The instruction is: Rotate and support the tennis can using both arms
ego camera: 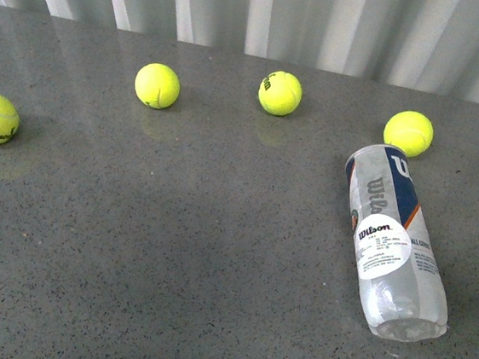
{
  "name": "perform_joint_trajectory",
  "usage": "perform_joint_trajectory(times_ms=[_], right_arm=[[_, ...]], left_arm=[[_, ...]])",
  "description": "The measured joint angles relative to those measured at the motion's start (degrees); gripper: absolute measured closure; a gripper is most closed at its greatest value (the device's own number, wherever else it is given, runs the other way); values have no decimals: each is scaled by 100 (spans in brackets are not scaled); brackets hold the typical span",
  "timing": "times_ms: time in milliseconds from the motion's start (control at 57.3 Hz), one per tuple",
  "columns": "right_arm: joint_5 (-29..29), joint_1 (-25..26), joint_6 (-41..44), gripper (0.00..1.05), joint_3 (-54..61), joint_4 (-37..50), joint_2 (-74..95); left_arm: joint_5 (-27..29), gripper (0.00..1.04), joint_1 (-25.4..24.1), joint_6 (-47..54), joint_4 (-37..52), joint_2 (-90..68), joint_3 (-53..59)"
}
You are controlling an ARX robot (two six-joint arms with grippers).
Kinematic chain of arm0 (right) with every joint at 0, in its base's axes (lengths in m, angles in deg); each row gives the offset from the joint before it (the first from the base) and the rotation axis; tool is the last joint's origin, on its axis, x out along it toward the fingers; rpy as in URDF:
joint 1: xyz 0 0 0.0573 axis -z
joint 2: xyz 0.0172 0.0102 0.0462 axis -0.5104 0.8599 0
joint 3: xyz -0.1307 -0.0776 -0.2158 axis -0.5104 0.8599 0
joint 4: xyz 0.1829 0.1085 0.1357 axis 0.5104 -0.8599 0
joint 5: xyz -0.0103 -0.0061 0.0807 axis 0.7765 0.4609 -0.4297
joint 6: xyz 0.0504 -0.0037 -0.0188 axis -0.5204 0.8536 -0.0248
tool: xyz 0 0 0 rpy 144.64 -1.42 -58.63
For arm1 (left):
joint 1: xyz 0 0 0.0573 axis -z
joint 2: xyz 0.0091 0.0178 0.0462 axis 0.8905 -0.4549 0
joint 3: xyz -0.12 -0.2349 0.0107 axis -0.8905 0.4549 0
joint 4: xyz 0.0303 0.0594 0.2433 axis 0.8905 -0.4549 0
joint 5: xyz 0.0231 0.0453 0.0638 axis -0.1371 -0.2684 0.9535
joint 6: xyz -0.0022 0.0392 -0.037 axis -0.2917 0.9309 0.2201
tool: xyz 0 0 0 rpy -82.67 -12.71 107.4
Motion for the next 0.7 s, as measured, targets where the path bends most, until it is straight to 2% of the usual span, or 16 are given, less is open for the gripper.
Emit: perform_joint_trajectory(times_ms=[314,349,401,454,593,698], right_arm=[[7,0,-2,7,0,-2,2],[522,-149,-131,7,-109,-299,144],[1639,-420,-326,7,-516,-960,721],[2334,-243,-378,7,-1008,-780,1659],[1853,592,-570,7,-2105,474,3530],[1473,688,-782,7,-3036,739,5023]], left_arm=[[0,7,0,0,0,0,0],[0,7,0,0,0,0,0],[0,7,0,0,0,0,0],[-2,7,4,2,0,0,0],[-2,7,4,0,0,0,0],[2,7,4,0,0,4,-2]])
